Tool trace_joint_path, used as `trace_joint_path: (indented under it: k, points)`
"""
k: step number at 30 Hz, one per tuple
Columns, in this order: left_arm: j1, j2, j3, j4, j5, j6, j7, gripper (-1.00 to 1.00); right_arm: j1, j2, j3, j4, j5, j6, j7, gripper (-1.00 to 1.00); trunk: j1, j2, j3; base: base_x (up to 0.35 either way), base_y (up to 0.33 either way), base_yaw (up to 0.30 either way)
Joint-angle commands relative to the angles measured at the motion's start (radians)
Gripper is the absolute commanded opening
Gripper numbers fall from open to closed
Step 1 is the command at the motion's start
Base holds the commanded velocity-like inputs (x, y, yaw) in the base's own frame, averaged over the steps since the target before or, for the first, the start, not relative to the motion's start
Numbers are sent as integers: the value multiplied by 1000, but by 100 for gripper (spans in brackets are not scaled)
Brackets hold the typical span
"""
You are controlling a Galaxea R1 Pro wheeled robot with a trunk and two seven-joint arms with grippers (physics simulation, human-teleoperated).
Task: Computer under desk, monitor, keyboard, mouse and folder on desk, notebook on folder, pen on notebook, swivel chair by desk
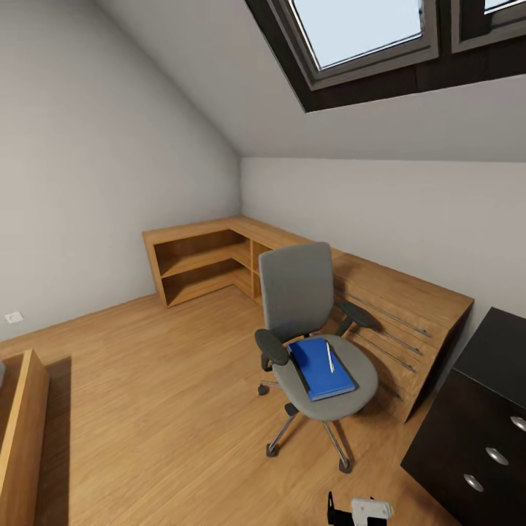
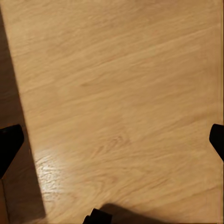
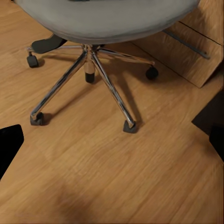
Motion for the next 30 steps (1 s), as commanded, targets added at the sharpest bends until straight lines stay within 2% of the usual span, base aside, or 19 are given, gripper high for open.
trace_joint_path:
  k: [1,6,9,10,11,14,15,16,18,20,24,25,26,30]
  points:
    - [-1,2,-8,-18,9,16,7,100,-1,-2,9,-4,-5,-2,-6,100,0,-1,-1,0,0,0]
    - [-8,5,-5,-141,9,151,9,100,-4,-26,6,-67,-8,5,-20,100,0,-1,-1,0,0,0]
    - [-23,28,9,-318,10,317,14,100,-6,-72,5,-187,-10,15,-47,100,0,-1,-1,0,0,0]
    - [-39,38,35,-433,10,419,17,100,-6,-98,4,-280,-10,26,-70,100,0,-1,-1,0,0,0]
    - [-52,42,67,-508,10,487,20,100,-6,-119,2,-342,-10,45,-90,100,0,-1,-1,0,0,0]
    - [-69,44,128,-609,10,587,26,100,-7,-153,-2,-443,-10,108,-122,100,0,-1,-1,0,0,0]
    - [-81,45,166,-671,10,650,30,100,-8,-173,-6,-522,-11,176,-140,100,0,-1,-1,0,0,0]
    - [-86,46,184,-702,10,680,31,100,-9,-181,-7,-564,-11,217,-146,100,0,-1,-1,0,0,0]
    - [-100,46,247,-817,13,785,34,100,-16,-205,-31,-722,-11,415,-161,100,0,-1,-1,0,0,0]
    - [-104,46,274,-859,14,827,34,100,-28,-211,-58,-776,-12,524,-164,100,0,-1,-1,0,0,0]
    - [-108,45,305,-902,15,877,34,100,-82,-211,-128,-831,-20,739,-162,100,0,-1,-1,0,0,0]
    - [-109,45,313,-913,14,890,34,100,-113,-209,-160,-842,-31,826,-155,100,0,-1,-1,0,0,0]
    - [-110,46,322,-925,12,901,34,100,-153,-204,-200,-831,-66,925,-121,100,0,-1,-1,0,0,0]
    - [-110,46,326,-912,10,905,39,100,-177,-203,-224,-814,-95,1000,-72,100,0,-1,-1,69,0,0]
